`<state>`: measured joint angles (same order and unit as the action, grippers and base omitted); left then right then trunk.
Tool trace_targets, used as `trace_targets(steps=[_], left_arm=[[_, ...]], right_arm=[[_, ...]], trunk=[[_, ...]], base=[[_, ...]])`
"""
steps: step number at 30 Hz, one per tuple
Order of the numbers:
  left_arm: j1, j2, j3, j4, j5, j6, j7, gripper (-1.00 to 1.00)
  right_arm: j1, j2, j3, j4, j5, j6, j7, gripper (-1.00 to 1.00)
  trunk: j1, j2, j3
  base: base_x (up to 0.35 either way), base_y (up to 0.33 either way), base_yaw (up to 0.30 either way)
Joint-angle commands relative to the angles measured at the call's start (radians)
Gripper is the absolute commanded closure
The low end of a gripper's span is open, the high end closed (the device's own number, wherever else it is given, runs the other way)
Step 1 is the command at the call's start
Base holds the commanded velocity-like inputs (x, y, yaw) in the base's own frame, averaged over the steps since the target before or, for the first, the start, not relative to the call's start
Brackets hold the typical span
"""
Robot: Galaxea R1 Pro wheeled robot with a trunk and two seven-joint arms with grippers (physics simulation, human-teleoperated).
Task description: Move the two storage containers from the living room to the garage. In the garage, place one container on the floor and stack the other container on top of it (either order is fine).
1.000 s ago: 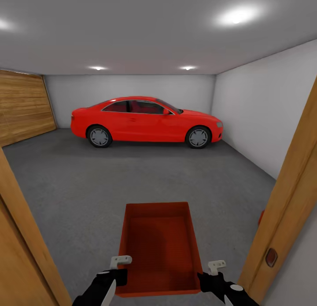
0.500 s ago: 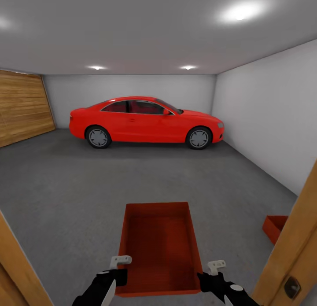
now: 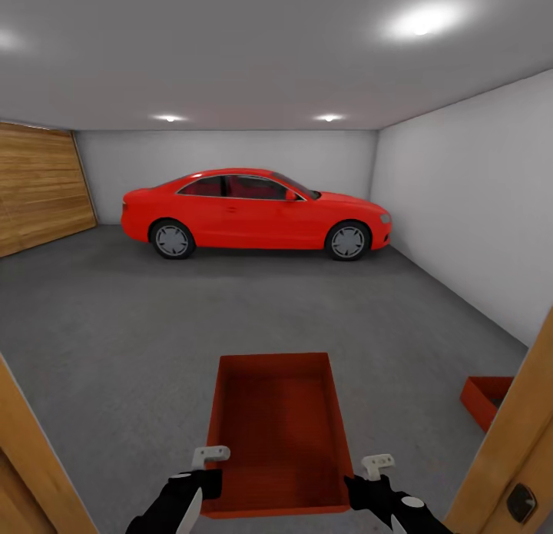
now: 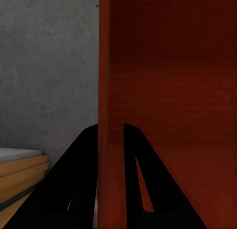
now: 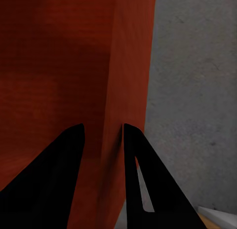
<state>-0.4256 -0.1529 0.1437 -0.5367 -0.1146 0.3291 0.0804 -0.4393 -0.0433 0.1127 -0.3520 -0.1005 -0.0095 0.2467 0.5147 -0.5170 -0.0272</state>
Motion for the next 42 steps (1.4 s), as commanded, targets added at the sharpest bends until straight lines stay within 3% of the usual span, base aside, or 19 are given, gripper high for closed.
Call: trace_targets(steps=[1,42], left_arm=[[-0.001,-0.002,0.023,-0.046,-0.020,0.008,0.016,1.00],[-0.001,-0.002,0.023,-0.046,-0.020,0.008,0.016,1.00]], right_arm=[[0.001,-0.001,0.048,-0.001,-0.019,-0.002,0.020,1.00],[0.001,-0.002,0.049,-0.001,-0.019,-0.003,0.020,1.00]], trunk=[[0.000,-0.002,-0.002],[0.000,-0.002,-0.002]], base=[[0.000,0.000,0.000],[0.010,0.012,0.000]])
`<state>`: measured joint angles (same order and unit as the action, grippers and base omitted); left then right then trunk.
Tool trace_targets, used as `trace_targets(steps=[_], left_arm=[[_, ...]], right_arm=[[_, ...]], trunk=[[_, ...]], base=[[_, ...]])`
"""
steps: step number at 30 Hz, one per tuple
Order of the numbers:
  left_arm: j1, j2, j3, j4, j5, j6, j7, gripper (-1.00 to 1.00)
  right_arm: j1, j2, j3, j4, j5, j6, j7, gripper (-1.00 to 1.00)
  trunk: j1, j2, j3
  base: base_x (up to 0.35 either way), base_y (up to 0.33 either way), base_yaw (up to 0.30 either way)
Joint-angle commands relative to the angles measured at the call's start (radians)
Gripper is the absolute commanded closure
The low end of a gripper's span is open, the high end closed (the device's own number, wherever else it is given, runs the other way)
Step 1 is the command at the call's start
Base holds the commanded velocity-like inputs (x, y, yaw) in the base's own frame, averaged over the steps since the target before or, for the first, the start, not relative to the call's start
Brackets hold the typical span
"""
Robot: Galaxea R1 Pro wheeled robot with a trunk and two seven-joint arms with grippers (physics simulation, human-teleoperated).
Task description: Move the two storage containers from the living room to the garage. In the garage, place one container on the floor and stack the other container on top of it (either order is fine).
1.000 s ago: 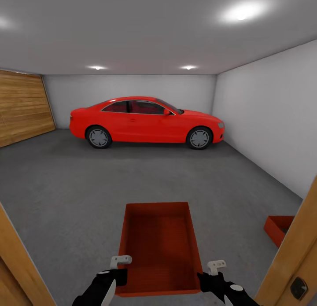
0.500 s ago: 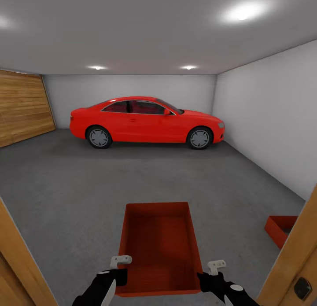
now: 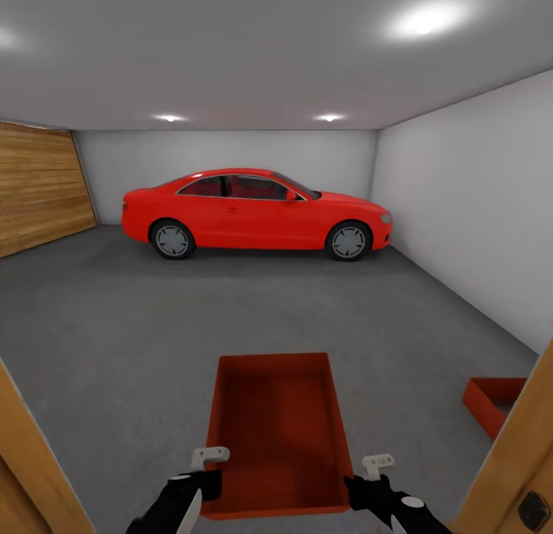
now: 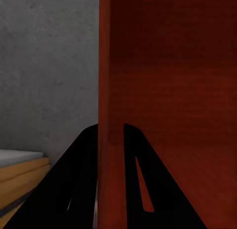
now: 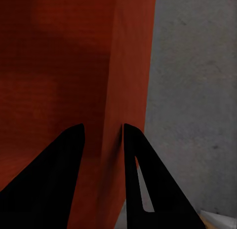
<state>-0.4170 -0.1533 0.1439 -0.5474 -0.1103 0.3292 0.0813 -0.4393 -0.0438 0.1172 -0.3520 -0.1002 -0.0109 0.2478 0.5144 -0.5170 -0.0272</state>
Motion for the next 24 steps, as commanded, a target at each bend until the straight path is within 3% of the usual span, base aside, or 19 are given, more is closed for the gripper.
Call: trace_targets(steps=[1,14,24], left_arm=[[-0.010,-0.002,0.023,-0.035,-0.025,0.008,0.015,1.00],[-0.010,-0.002,0.023,-0.035,-0.025,0.008,0.015,1.00],[-0.010,-0.002,0.023,-0.035,-0.025,0.008,0.015,1.00]], right_arm=[[0.001,-0.001,0.045,-0.001,-0.019,-0.001,0.019,1.00],[0.001,-0.001,0.045,-0.001,-0.019,-0.001,0.019,1.00],[0.001,-0.001,0.045,-0.001,-0.019,-0.001,0.019,1.00]], trunk=[[0.001,-0.002,-0.002],[0.001,-0.002,-0.002],[0.001,-0.002,-0.002]], base=[[0.239,0.000,0.000],[0.312,0.000,0.000],[0.041,0.000,0.000]])
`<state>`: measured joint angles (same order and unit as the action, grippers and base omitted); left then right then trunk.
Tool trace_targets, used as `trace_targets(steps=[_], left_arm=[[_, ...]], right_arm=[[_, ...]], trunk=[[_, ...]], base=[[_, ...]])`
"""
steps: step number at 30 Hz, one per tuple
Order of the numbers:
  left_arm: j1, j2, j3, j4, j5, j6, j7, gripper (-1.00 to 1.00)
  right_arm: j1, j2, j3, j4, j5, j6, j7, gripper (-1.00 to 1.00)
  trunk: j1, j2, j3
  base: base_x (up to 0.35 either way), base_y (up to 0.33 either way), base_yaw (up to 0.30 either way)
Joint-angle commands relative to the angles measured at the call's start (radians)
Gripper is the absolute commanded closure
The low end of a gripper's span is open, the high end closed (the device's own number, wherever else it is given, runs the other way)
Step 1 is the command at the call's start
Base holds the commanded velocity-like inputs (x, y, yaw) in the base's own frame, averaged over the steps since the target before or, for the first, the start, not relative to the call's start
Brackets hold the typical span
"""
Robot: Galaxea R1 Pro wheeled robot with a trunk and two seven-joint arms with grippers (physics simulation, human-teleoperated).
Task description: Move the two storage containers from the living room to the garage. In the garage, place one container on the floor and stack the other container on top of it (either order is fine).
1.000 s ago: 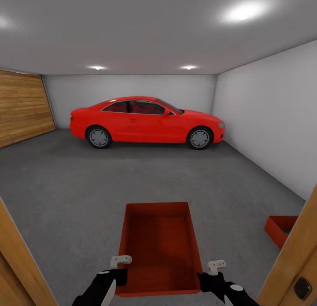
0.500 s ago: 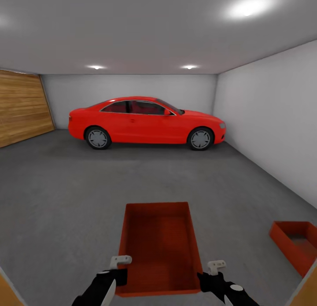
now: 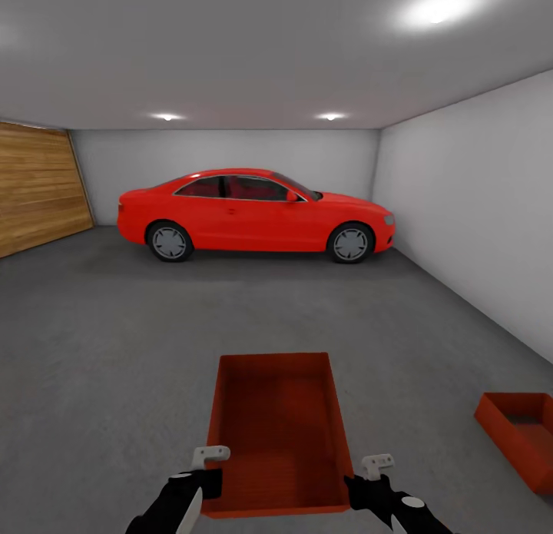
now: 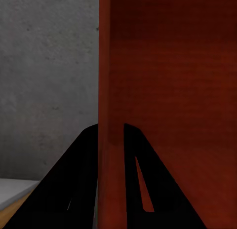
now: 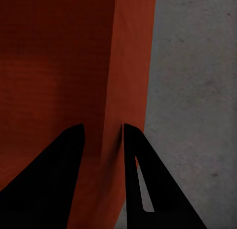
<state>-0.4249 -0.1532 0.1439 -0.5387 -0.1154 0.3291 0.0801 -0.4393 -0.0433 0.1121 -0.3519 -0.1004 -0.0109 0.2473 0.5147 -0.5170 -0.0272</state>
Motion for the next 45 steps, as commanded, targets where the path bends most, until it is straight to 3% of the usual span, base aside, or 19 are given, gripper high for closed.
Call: trace_targets(steps=[1,20,34,45], left_arm=[[-0.002,-0.002,0.023,-0.044,-0.020,0.008,0.017,1.00],[-0.002,-0.002,0.023,-0.044,-0.020,0.008,0.017,1.00],[-0.002,-0.002,0.023,-0.044,-0.020,0.008,0.017,1.00],[-0.002,-0.002,0.023,-0.044,-0.020,0.008,0.017,1.00]], right_arm=[[0.001,-0.001,0.050,-0.001,-0.019,-0.001,0.020,1.00],[0.001,-0.002,0.050,-0.001,-0.019,-0.001,0.020,1.00],[0.001,-0.002,0.050,-0.001,-0.019,-0.001,0.020,1.00],[0.001,-0.002,0.050,-0.001,-0.019,-0.001,0.020,1.00]], trunk=[[0.000,-0.002,-0.002],[0.000,-0.002,-0.002],[0.000,-0.002,-0.002],[0.000,-0.002,-0.002]], base=[[0.002,0.000,0.000],[0.007,0.000,0.000],[0.277,0.000,0.000],[0.038,0.000,0.000]])
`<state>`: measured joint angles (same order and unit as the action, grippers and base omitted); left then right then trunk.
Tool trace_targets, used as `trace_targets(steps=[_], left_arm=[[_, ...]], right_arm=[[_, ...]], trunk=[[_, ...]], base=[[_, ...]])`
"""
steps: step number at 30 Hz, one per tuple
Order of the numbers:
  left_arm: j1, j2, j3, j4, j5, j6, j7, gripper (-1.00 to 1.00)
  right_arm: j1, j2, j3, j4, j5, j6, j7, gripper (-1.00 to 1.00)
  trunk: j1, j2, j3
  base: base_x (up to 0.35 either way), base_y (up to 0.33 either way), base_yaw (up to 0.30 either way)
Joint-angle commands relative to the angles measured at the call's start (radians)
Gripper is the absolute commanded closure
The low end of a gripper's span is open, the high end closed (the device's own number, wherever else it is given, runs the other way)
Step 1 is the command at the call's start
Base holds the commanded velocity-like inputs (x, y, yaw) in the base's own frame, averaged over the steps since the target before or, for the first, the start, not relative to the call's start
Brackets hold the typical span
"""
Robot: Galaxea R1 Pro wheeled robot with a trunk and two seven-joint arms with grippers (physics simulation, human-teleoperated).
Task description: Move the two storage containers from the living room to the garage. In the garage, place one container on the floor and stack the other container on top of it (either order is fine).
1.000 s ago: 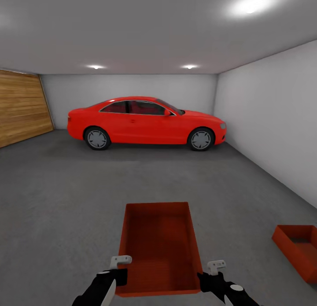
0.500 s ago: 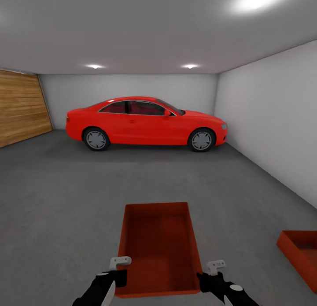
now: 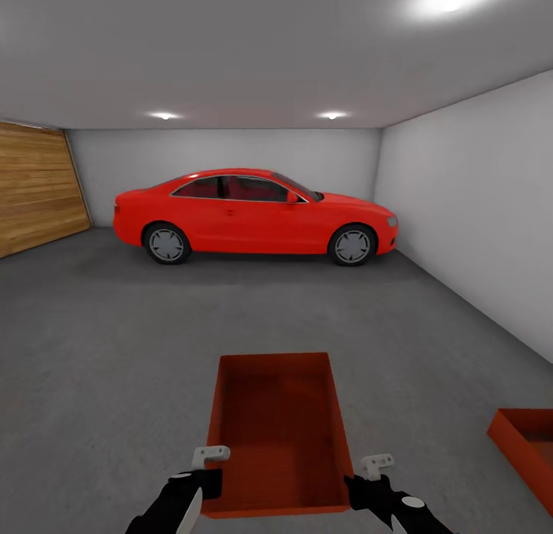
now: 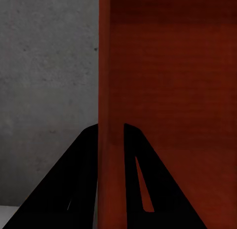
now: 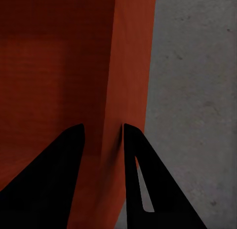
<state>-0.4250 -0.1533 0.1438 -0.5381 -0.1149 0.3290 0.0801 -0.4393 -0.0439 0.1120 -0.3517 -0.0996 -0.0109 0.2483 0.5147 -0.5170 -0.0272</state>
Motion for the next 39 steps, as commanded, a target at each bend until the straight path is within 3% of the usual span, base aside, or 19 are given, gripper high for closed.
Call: trace_targets(steps=[1,4,5,18,39], left_arm=[[-0.002,-0.002,0.023,-0.045,-0.020,0.008,0.017,1.00],[-0.002,-0.002,0.023,-0.045,-0.020,0.008,0.017,1.00],[0.002,-0.007,0.011,-0.008,-0.006,0.001,-0.001,1.00],[0.002,-0.002,0.020,-0.016,-0.022,0.001,-0.007,1.00],[0.002,-0.001,0.020,-0.016,-0.003,-0.021,-0.006,1.00]], right_arm=[[0.001,-0.001,0.050,-0.001,-0.020,-0.001,0.019,1.00],[0.001,-0.001,0.049,-0.001,-0.020,-0.001,0.019,1.00],[0.001,0.005,0.008,0.005,-0.008,-0.002,-0.003,1.00],[0.001,0.011,0.005,0.005,-0.008,-0.003,-0.003,1.00],[0.001,0.018,0.009,0.005,-0.007,-0.003,-0.003,1.00]], trunk=[[0.000,-0.002,-0.002],[0.000,-0.002,-0.002],[0.000,-0.002,-0.002],[0.000,-0.002,-0.002],[0.000,-0.002,-0.002]], base=[[0.000,0.000,0.000],[0.000,0.000,0.000],[0.000,0.000,0.000],[0.027,0.000,0.000],[0.160,0.000,0.000]])
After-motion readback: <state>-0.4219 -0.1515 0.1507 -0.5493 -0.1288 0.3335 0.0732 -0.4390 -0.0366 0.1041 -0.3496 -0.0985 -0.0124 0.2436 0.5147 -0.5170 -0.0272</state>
